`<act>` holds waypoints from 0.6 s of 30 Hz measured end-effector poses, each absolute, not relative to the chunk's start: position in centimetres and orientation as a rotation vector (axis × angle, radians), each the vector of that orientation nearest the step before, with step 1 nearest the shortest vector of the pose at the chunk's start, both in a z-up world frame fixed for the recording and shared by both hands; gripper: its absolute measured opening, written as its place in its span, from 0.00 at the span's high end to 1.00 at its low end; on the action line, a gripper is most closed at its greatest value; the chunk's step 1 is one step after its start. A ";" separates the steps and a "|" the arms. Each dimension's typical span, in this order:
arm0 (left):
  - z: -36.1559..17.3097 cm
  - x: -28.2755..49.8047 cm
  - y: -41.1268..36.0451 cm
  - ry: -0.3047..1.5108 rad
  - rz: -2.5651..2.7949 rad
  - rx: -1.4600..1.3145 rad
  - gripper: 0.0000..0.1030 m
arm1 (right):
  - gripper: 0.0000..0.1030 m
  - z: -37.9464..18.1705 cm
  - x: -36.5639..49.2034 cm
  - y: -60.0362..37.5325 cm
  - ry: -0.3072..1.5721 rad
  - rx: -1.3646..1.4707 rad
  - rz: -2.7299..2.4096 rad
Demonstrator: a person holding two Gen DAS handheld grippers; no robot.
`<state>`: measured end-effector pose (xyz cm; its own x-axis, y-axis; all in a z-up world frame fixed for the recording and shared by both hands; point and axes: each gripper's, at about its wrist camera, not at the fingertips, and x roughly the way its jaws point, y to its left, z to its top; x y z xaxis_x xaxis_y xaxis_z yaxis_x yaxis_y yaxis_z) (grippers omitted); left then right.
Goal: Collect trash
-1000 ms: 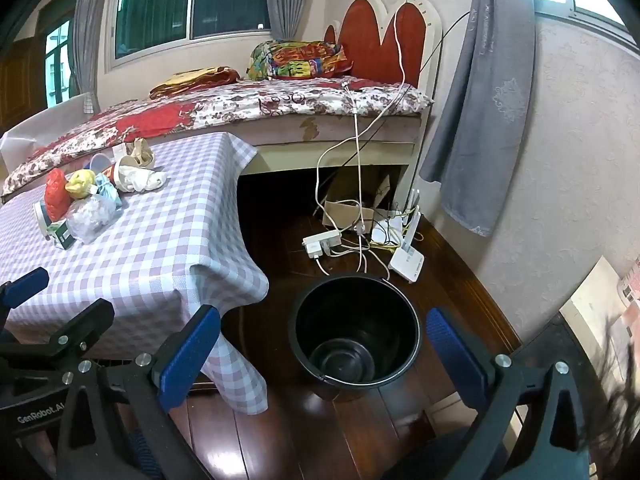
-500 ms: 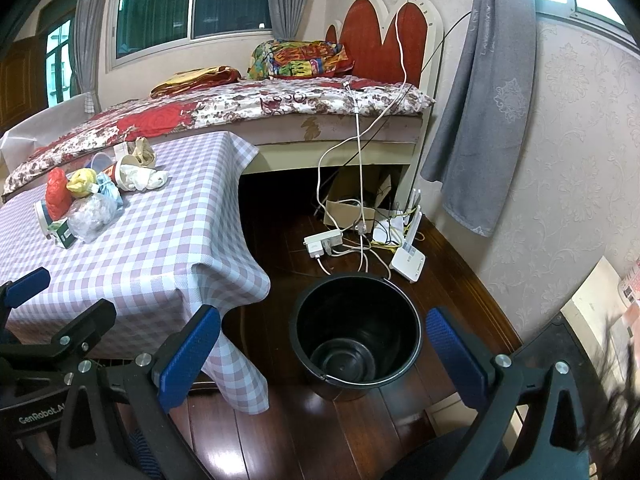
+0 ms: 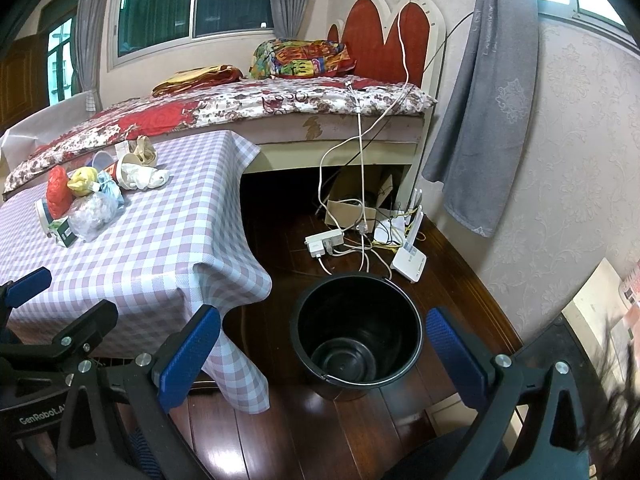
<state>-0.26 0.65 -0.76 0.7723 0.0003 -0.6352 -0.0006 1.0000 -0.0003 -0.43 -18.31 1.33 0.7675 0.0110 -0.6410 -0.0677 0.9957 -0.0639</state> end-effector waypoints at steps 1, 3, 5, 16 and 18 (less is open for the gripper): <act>-0.8 -0.3 0.6 0.689 0.000 -0.001 0.00 | 0.00 1.3 -0.4 -18.2 0.694 -0.086 0.043; -0.8 -0.3 0.6 0.688 0.000 -0.001 0.00 | 0.00 1.3 -0.5 -18.2 0.693 -0.087 0.044; -0.8 -0.3 0.6 0.689 0.001 0.000 0.00 | 0.00 1.3 -0.4 -18.1 0.693 -0.088 0.044; -0.8 -0.3 0.7 0.689 0.000 -0.002 0.00 | 0.00 1.3 -0.4 -17.8 0.694 -0.089 0.046; -0.8 -0.3 0.6 0.689 0.001 -0.001 0.00 | 0.00 1.3 -0.4 -17.8 0.694 -0.089 0.045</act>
<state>-0.26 0.65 -0.83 0.7718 0.0008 -0.6359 -0.0013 1.0000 -0.0004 -0.42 -17.81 1.31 0.7678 0.0113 -0.6406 -0.0706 0.9952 -0.0671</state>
